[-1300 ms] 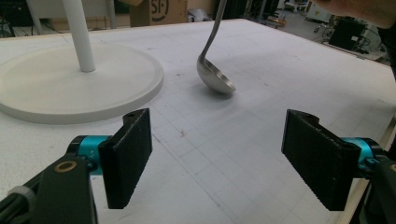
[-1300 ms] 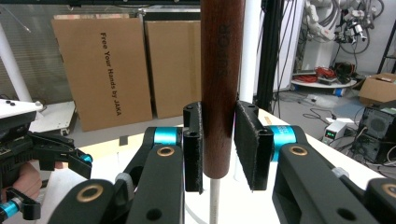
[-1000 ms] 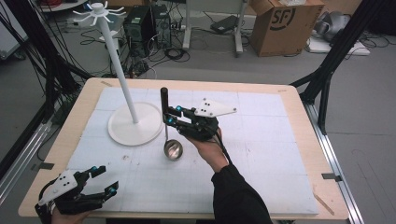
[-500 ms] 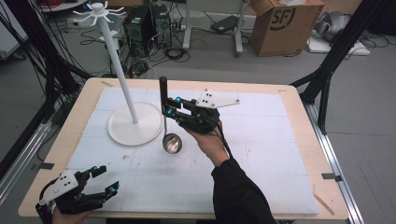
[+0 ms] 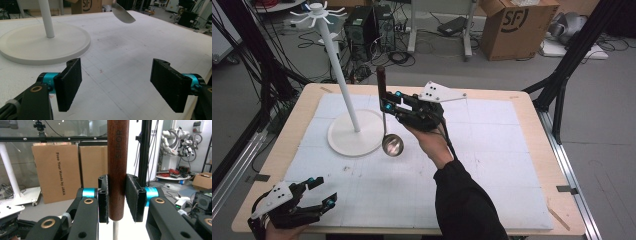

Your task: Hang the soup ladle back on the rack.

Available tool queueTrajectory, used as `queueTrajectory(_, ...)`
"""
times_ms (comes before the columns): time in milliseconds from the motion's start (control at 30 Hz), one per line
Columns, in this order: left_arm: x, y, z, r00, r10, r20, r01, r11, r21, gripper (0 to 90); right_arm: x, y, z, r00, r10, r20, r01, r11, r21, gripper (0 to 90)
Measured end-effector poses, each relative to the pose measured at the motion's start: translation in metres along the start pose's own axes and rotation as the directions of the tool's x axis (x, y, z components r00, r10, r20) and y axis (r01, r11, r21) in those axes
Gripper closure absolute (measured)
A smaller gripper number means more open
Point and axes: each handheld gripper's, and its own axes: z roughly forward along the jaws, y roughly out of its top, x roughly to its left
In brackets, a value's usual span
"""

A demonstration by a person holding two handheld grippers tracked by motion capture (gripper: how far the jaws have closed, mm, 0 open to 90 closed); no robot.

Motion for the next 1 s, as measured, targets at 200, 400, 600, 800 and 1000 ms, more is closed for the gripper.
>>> queueTrajectory(200, 0.001, -0.001, -0.001, 1.0000, -0.004, -0.003, 0.004, 1.0000, 0.002, 26.0, -0.001, 0.013, 0.006, 1.0000, -0.008, -0.005, 0.008, 1.000, -0.023, 73.5)
queueTrajectory(400, 0.002, -0.001, -0.002, 1.0000, -0.004, -0.004, 0.004, 1.0000, -0.001, 26.4, -0.003, 0.023, 0.014, 0.9999, -0.015, -0.007, 0.014, 1.000, -0.025, 73.4)
queueTrajectory(600, 0.002, -0.001, -0.003, 0.9999, -0.004, -0.009, 0.004, 1.0000, -0.006, 27.0, -0.007, 0.033, 0.022, 0.9998, -0.010, -0.015, 0.009, 0.999, -0.035, 73.4)
queueTrajectory(800, 0.002, -0.001, -0.006, 0.9999, -0.004, -0.014, 0.003, 0.9999, -0.014, 27.0, -0.018, 0.045, 0.030, 0.9994, 0.017, -0.030, -0.018, 0.999, -0.044, 73.4)
queueTrajectory(1000, 0.000, -0.003, -0.009, 0.9999, 0.003, -0.015, -0.003, 0.9999, -0.010, 27.0, -0.028, 0.051, 0.037, 0.9979, 0.042, -0.049, -0.045, 0.997, -0.059, 73.4)
